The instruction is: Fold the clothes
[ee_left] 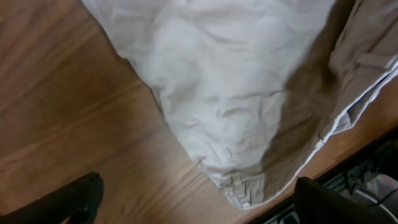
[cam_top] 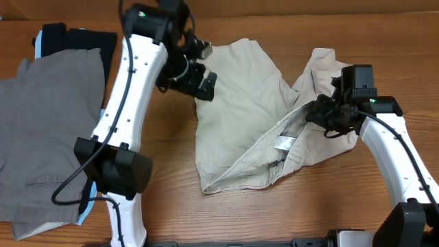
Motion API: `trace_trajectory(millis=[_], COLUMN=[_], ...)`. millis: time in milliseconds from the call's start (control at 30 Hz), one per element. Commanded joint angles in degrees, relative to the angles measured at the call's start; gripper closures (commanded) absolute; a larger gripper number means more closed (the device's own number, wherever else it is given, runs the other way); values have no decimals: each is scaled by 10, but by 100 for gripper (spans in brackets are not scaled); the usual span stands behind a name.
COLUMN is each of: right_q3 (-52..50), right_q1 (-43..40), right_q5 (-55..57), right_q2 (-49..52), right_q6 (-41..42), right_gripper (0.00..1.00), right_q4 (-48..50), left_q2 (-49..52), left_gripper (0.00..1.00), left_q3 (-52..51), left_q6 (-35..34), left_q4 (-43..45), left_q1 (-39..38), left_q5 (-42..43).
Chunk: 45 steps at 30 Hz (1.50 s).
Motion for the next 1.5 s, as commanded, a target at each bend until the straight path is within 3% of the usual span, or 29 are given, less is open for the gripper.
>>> trace_trajectory(millis=[0,133,267,467,600,933,1300,1367,1467], right_q3=[17,17,17,17,17,17,17,17,17], right_q1=[-10,-10,-10,-10,-10,-10,-10,-10,-10], right_q5=[-3,-3,-3,-3,-4,-7,-7,-7,-7], right_q2=[-19,-19,-19,-19,-19,-19,-19,-19,-19], right_q6=[-9,-8,-8,-8,-8,-8,-8,-8,-8], right_gripper=[96,96,96,96,96,96,96,96,96], right_q4=[0,3,7,6,6,-5,-5,-4,-1], left_q2=[-99,-181,-260,-388,-432,-431,-419,-413,-402], left_gripper=[0,0,0,0,0,0,1,16,70], left_q3=[-63,-203,-375,-611,-730,-894,-944,-944,-944], left_q6=[-44,-93,-140,-221,-237,-272,-282,-281,-281], left_q4=[-4,29,129,299,382,534,662,677,697], left_q1=[-13,-32,-62,-139,-188,-249,-248,-248,-248], left_q5=[-42,-64,-55,-106,-138,-196,-246,-246,-250])
